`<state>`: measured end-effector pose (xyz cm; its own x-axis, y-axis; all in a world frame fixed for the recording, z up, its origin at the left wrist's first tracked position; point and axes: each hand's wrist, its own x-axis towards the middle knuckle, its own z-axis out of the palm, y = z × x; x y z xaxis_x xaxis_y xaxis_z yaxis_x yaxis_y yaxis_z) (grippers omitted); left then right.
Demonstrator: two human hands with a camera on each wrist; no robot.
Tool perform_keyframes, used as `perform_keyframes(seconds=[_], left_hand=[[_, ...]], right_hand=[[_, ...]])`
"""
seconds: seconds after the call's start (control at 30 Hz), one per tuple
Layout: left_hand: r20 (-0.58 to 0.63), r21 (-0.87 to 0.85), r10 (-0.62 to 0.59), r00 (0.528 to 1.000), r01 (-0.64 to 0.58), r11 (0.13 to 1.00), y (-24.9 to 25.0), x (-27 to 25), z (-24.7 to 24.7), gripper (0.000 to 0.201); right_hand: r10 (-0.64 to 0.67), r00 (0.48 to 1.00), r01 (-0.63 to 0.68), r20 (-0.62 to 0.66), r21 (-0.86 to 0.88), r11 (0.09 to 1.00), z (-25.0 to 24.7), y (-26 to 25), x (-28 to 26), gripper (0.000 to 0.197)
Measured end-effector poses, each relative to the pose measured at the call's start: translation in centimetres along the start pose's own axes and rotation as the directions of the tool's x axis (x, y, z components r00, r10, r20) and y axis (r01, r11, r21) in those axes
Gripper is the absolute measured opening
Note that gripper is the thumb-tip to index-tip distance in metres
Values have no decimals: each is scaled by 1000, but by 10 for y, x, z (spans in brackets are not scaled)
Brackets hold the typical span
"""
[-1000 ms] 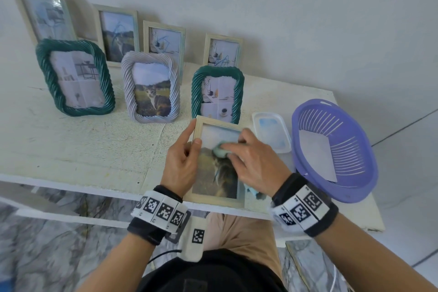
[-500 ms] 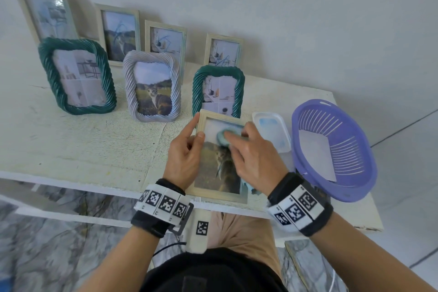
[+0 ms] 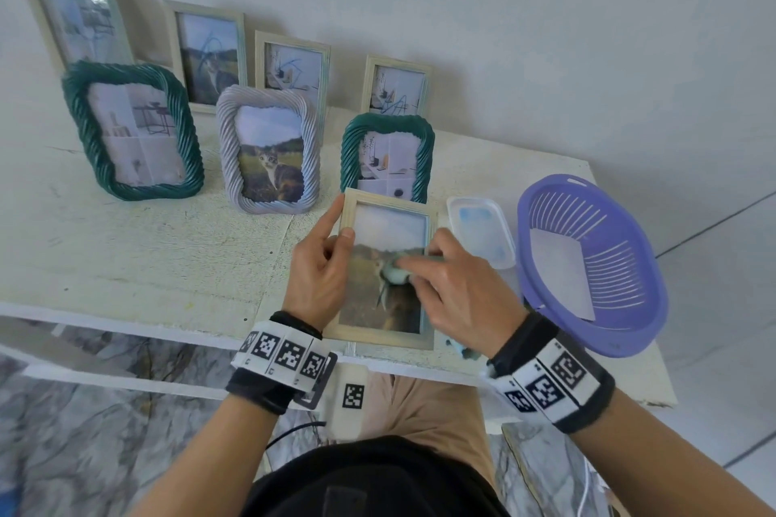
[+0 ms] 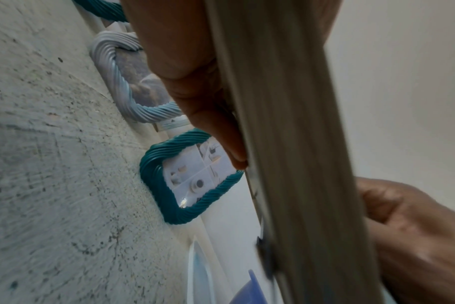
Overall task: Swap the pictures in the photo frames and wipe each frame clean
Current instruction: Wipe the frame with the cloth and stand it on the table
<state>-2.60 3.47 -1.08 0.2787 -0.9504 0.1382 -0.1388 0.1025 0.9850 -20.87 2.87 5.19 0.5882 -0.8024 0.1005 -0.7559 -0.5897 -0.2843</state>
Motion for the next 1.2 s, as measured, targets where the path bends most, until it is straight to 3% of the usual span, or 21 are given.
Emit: perform_keyframes(seconds=[0.1,0.27,0.4,0.57,0.73,0.9,1.03,1.2], left_hand=[[1,6,18,1000,-18,1000,2,4,1,45],[36,9,-8,999,7,1000,-1,2,-4,45],[34,14,3,999,-3,1000,-2,1,0,45],[29,30,10,1000,-11,1000,1,1,-4,45],[36,4,20,999,-21,1000,1,1,0,45],[48,-22,-25,999,27,999,-7,1,-9,44],[36,-25,-40,999,41,999,-11,0,-7,45],[36,2,-31,999,31,1000,-8,-2,-10,43]], right_hand=[[44,996,-46,-72,-26,999,1,-2,5,21],[-49,996,45,80,47,998,5,-5,-10,25],[21,998,-22,-53,-18,1000,-2,5,3,21],[-107,987,98,117,75,992,6,-13,-17,23],[23,998,-22,-59,11,1000,0,3,-2,22],[-104,987,94,122,83,992,3,-13,-19,24],[-15,1000,16,-27,17,1000,-1,-3,-2,22],[-130,979,118,158,85,989,7,-23,-22,23]])
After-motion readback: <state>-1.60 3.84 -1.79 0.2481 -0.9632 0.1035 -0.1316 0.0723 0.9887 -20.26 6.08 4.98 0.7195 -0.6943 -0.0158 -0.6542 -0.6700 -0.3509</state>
